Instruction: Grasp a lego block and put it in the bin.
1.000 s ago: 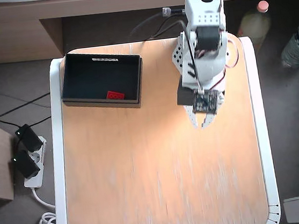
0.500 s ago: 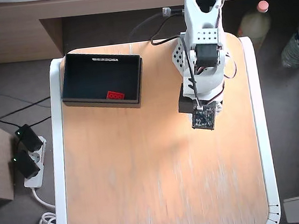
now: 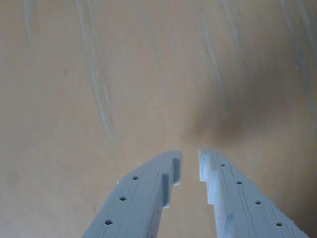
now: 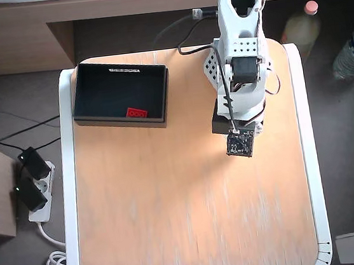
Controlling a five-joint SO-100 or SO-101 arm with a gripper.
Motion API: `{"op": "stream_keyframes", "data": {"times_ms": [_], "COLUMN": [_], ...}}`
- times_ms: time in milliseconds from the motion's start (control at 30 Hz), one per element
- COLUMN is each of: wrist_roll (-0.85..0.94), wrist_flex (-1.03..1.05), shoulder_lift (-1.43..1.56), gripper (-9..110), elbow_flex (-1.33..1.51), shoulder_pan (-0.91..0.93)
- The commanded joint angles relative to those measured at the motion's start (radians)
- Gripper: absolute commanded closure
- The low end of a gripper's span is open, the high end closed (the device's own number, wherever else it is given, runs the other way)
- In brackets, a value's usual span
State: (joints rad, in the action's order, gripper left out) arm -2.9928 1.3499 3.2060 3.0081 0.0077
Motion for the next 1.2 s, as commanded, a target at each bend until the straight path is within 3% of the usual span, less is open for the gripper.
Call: {"op": "stream_keyframes", "data": {"times_ms": [0, 1167], "wrist_roll": [0.005, 0.04], "wrist_flex": [-0.034, 0.026], "shoulder_lift": [0.091, 0.091], "gripper": [101, 101], "elbow_flex": [0.089, 0.166], "shoulder_pan": [-0.002, 0.037]}}
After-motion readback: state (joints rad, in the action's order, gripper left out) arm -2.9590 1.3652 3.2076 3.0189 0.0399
